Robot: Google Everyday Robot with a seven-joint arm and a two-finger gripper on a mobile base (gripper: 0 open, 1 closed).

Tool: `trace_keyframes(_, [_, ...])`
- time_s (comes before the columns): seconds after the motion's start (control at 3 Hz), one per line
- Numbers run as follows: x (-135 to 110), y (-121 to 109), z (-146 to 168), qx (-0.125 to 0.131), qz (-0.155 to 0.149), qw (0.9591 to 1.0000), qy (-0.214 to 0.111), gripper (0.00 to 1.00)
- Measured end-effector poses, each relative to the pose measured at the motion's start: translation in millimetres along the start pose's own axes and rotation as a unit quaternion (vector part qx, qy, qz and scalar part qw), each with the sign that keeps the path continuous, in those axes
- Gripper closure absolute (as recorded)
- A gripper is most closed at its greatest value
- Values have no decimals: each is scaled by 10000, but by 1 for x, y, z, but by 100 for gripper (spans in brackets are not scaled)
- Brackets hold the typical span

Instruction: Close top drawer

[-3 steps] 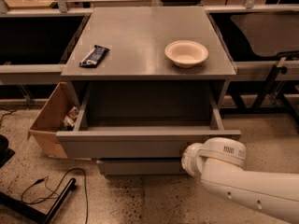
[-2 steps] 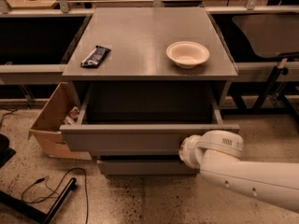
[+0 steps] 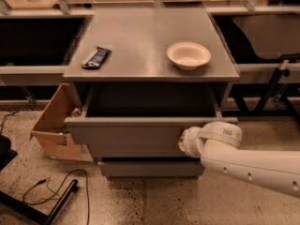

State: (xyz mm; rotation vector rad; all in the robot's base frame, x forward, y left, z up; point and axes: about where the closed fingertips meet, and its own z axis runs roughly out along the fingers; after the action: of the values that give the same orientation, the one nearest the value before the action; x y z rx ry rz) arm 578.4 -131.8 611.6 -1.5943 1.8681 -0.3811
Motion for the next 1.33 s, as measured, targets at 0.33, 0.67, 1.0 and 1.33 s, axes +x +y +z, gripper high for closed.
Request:
trace_keyframes(0.33, [0,0,0,0,0,10000,0,100])
trace_keyframes(0.67, [-6,-31,24,141,-219,9995,-183,100])
trace_keyframes(1.0, [-5,-30,22,142,-219,9995,-184,100])
trace_keyframes(1.33, [-11,-56,38,278,-393,9983,-323,100])
